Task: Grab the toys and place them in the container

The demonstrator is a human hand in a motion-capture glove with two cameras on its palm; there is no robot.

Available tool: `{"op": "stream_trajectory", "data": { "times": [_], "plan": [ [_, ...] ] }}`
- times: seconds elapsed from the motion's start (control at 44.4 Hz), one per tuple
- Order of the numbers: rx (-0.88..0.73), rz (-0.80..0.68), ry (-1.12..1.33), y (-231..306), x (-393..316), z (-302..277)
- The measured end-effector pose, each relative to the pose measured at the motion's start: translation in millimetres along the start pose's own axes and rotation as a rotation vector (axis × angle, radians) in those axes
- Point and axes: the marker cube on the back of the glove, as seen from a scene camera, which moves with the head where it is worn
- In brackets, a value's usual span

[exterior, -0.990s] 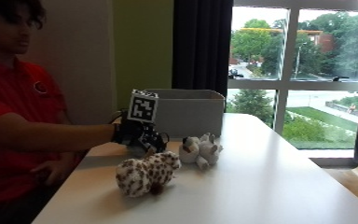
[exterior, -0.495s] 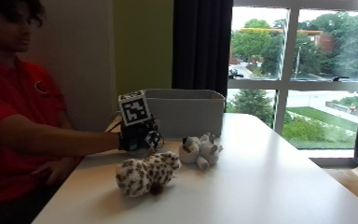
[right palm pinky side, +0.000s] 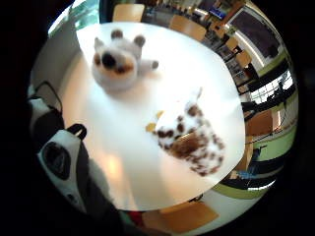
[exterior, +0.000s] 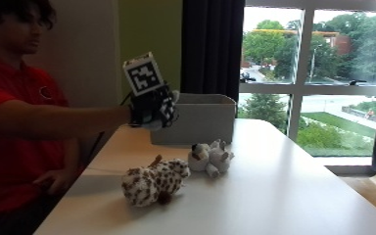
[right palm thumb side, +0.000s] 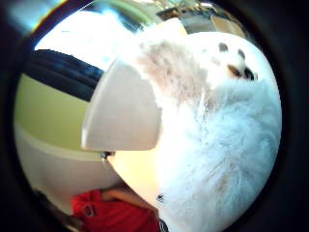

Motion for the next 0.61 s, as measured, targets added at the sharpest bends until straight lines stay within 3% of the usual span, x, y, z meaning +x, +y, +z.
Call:
{"op": "stream_trajectory", "data": {
  "times": [0.09, 0.27, 0.607],
  "plan": [
    [0.063, -0.100, -0.021, -28, -21, -44],
    [0.106, -0.135, 0.059, -89, -93, -85],
    [0.016, -0.318, 0.076, -144, -228, -37]
  ]
}}
